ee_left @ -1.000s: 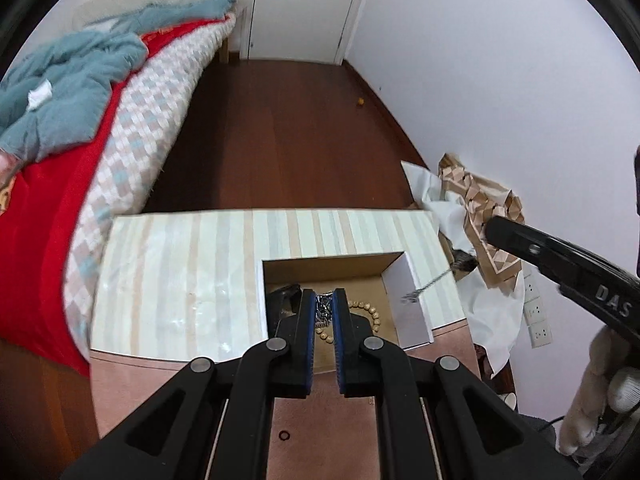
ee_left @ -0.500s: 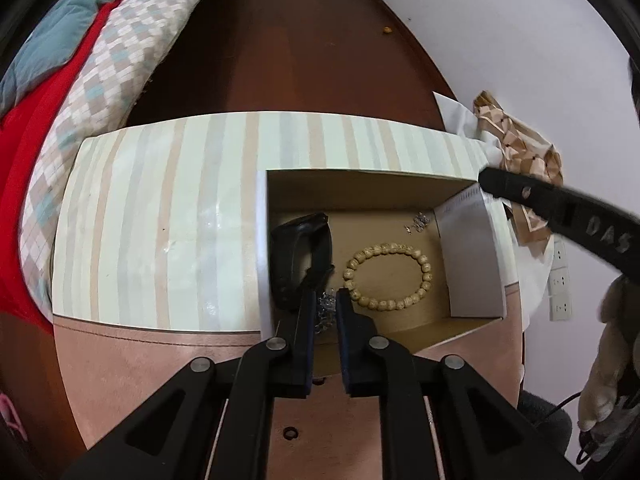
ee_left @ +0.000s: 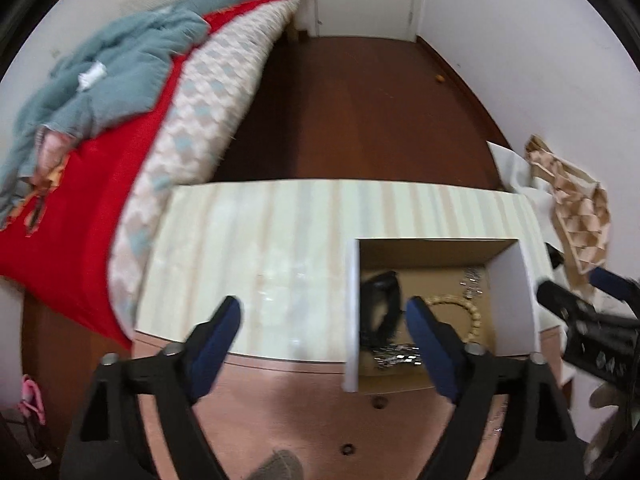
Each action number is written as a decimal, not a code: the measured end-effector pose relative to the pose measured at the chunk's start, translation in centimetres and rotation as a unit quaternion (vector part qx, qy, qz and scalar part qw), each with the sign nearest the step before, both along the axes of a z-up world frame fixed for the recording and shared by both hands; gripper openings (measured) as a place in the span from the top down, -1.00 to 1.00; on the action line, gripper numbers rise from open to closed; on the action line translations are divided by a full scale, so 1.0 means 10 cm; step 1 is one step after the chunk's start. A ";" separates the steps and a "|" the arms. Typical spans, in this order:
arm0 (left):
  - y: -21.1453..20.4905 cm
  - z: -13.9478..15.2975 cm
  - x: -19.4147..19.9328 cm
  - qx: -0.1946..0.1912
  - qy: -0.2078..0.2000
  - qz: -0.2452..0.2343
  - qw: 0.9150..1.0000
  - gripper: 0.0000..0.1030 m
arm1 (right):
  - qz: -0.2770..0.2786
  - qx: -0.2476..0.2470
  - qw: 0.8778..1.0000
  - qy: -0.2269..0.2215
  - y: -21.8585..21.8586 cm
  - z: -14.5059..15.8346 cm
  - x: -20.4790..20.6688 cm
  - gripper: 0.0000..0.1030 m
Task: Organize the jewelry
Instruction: 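Lower the chain bracelet and pendant necklace into the white box and release, then withdraw both tools from the box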
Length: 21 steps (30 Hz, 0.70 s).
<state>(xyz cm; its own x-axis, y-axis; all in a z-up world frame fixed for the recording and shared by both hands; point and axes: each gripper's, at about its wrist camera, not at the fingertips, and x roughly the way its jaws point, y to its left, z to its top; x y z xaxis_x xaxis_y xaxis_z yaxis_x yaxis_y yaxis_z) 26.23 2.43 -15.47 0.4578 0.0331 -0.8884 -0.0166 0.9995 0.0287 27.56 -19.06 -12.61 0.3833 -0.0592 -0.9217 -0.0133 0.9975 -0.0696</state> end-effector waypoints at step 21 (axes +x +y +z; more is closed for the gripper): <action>0.10 0.27 -0.62 0.028 -0.073 0.015 0.997 -0.95 | -0.017 -0.017 0.998 -0.052 0.12 0.28 -0.83 -1.00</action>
<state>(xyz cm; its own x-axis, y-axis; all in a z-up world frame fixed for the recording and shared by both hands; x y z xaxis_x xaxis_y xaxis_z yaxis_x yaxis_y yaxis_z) 20.02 3.41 -12.82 0.5808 0.0964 -0.8083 -0.0550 0.9953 0.0791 19.26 -17.84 -9.82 0.4746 -0.1049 -0.8739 0.0306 0.9942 -0.1027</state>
